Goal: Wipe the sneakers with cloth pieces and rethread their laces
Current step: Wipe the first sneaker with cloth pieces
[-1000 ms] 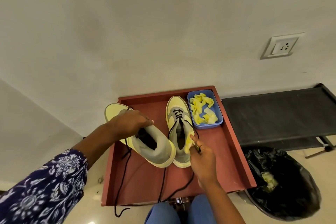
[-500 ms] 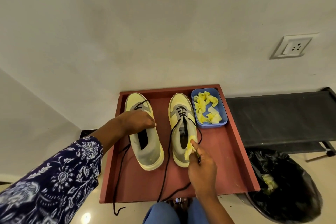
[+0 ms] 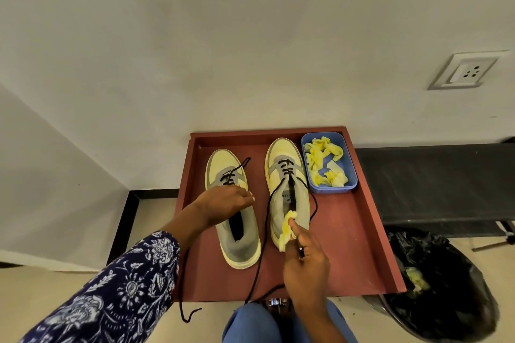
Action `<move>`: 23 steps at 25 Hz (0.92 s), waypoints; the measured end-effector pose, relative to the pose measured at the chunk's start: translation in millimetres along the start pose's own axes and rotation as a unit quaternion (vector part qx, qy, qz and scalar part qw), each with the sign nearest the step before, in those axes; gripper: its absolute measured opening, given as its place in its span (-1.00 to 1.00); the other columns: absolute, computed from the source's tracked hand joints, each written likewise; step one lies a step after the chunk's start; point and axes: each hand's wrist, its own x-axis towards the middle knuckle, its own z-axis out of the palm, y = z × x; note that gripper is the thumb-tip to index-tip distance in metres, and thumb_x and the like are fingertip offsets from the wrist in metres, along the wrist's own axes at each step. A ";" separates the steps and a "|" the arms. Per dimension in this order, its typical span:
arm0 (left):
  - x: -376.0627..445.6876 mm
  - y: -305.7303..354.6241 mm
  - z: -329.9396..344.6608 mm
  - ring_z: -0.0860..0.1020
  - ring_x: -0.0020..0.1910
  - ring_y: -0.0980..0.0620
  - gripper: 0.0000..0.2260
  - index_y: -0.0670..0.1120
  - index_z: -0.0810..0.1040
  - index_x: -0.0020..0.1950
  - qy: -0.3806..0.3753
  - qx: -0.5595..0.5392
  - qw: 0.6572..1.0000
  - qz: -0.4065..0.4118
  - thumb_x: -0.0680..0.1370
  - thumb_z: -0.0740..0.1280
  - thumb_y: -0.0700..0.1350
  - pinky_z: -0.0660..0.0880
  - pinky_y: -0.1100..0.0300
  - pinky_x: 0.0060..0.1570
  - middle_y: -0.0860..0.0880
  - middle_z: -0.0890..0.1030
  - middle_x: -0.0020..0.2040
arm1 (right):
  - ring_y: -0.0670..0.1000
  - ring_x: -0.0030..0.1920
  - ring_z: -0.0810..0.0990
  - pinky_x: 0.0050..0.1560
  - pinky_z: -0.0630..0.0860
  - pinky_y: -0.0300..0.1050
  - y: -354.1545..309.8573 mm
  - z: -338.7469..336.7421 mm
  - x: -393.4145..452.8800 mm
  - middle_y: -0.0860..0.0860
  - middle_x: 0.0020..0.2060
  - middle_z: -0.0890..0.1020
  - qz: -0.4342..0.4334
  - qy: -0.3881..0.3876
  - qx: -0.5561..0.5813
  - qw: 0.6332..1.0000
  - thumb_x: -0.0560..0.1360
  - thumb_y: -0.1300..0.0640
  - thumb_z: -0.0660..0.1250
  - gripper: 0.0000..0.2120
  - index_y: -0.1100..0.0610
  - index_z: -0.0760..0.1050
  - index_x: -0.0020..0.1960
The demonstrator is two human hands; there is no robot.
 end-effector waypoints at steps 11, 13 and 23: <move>-55.3 39.8 21.5 -0.15 0.48 0.11 -0.18 0.09 0.14 0.48 0.007 -0.336 0.915 -0.224 0.33 0.12 0.47 0.06 0.15 0.40 0.11 -0.20 0.50 | -0.04 0.18 0.52 0.25 0.44 -0.19 17.3 17.8 -25.9 -0.06 0.13 0.52 0.053 -0.071 -0.032 0.996 0.51 0.36 0.22 -0.66 0.14 0.51 0.24; -60.1 41.9 28.7 -0.27 0.48 0.04 -0.16 0.10 -0.07 0.51 -0.042 -0.337 0.910 -0.237 0.38 0.28 0.34 -0.01 0.09 0.44 0.06 -0.37 0.48 | -0.08 0.16 0.49 0.17 0.35 -0.37 19.9 26.3 -33.4 -0.02 0.19 0.48 0.077 -0.088 -0.050 0.992 0.52 0.33 0.21 -0.67 0.16 0.49 0.26; -53.6 34.3 22.9 0.09 0.51 -0.03 -0.19 0.03 0.18 0.48 -0.026 -0.430 0.862 -0.267 0.32 0.43 0.22 0.17 0.11 0.40 -0.07 0.09 0.52 | 0.04 0.20 0.53 0.24 0.44 -0.11 17.2 63.0 -9.0 0.03 0.20 0.56 0.161 -0.055 -0.007 0.985 0.52 0.30 0.23 -0.64 0.16 0.44 0.31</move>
